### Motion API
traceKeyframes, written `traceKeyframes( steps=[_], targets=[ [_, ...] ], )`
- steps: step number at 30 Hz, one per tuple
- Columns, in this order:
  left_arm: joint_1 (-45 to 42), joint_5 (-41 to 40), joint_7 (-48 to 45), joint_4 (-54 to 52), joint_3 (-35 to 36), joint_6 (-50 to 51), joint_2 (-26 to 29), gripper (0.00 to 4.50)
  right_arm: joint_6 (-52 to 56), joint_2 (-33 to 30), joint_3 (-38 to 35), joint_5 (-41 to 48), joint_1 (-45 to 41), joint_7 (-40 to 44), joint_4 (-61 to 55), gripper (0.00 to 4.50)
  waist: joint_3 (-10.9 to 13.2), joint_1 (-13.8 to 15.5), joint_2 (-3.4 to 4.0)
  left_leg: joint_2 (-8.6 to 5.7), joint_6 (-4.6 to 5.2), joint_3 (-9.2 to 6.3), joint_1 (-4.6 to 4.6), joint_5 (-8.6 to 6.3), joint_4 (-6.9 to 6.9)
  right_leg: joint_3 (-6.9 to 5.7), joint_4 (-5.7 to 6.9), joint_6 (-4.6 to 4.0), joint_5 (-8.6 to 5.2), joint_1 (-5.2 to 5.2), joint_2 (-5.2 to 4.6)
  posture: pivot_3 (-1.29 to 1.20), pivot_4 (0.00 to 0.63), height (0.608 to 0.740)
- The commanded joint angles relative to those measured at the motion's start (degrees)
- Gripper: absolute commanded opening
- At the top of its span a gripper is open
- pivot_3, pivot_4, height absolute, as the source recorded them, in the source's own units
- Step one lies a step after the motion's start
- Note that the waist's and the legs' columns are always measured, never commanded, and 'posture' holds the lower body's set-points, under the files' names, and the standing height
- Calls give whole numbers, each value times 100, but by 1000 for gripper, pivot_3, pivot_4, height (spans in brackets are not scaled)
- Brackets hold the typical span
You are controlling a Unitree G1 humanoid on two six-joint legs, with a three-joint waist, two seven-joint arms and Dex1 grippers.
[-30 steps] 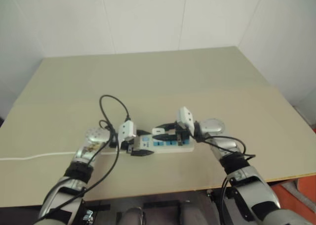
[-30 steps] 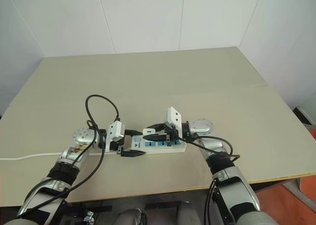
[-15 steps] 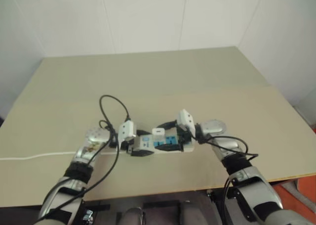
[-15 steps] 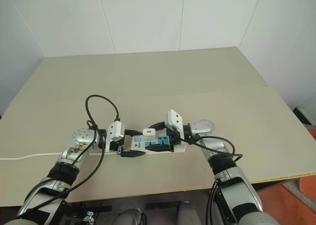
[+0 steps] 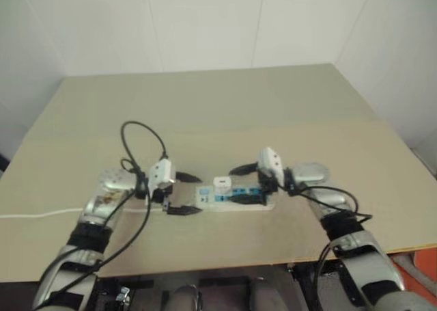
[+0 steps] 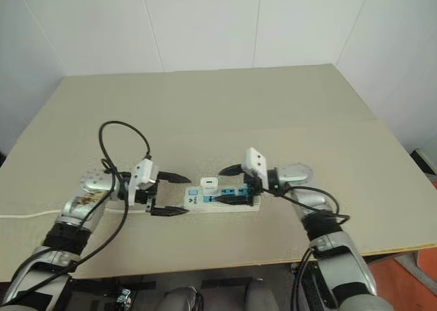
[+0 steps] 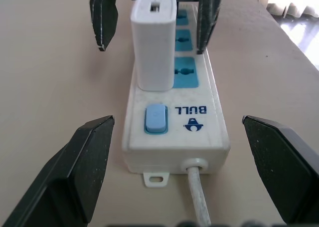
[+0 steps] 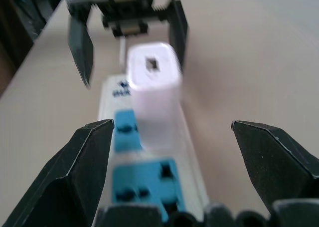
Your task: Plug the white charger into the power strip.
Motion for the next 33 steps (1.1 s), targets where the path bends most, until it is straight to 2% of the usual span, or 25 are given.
traceKeyframes(
  steps=[1, 6, 13, 21, 33],
  targets=[
    [65, -361, -168, -515, 300, 301, 307, 4482, 218, -539, -495, 375, 195, 224, -738, 4500, 1, -10, 2, 0, -15, 1, -7, 9, -1, 0, 1, 0, 0, -6, 0, 0, 150, 740],
    [252, -563, -249, -763, 660, 531, 817, 4482, 447, -1391, -1136, 692, 824, 268, -1379, 4500, 4, -57, 1, -5, -6, -7, -23, 3, -6, 1, -6, 0, 0, -18, 1, 0, 150, 740],
    [157, -518, -249, -336, 1093, 471, 1421, 4482, 473, -2258, -2049, 908, 1594, 165, -1639, 4500, 12, -29, 4, -10, 1, -6, -41, -3, -5, 1, -8, 0, 0, -41, 0, 0, 150, 740],
    [194, -696, -340, -521, 1150, 698, 1509, 4482, 754, -2702, -2531, 1035, 2227, -71, -2209, 4500, 14, -27, 3, -9, 7, 0, -41, -6, -3, 3, -3, 0, 0, -40, 0, 0, 150, 740],
    [301, -782, -288, -785, 1133, 934, 1478, 4482, 810, -2808, -2668, 945, 2517, -438, -2372, 4500, 15, -26, 1, -8, 6, 4, -39, -5, 2, 5, -3, 0, 0, -39, 0, 0, 150, 740]
  ],
)
